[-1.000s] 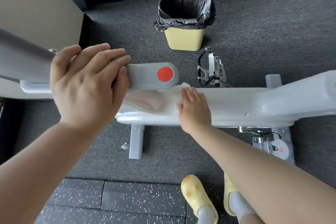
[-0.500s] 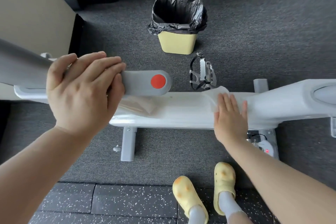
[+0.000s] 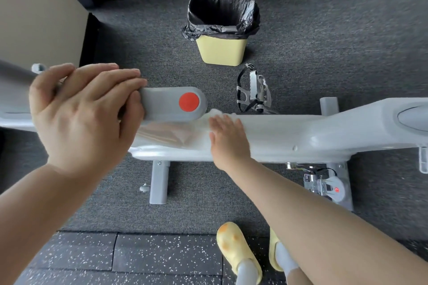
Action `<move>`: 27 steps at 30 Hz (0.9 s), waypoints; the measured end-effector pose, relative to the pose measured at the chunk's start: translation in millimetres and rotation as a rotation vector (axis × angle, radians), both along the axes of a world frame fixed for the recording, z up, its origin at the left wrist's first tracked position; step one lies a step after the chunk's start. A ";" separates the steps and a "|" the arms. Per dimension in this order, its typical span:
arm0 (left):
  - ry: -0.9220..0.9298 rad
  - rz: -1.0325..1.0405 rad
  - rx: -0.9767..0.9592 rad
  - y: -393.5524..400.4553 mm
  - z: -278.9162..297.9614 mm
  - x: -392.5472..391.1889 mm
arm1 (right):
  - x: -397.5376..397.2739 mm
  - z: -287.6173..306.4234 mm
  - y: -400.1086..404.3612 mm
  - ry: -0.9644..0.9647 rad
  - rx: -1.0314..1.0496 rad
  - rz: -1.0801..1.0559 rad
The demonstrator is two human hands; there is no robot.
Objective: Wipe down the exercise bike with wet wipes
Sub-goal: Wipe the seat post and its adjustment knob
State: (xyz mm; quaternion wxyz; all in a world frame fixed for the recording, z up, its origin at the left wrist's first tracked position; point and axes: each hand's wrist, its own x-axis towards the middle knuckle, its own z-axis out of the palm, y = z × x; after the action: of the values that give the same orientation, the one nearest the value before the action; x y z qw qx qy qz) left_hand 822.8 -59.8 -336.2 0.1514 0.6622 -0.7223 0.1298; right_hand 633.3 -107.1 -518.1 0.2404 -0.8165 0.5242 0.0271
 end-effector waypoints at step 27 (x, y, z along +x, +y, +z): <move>-0.006 -0.021 -0.045 -0.7 -2.9 -1.4 | -83.2 -9.0 11.8 0.039 -0.142 0.038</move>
State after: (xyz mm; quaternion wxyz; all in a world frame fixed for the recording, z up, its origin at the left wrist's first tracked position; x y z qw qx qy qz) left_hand 821.5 -60.5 -339.2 0.1656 0.6507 -0.7264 0.1463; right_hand 550.1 -95.2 -527.1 0.1710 -0.8407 0.5136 0.0104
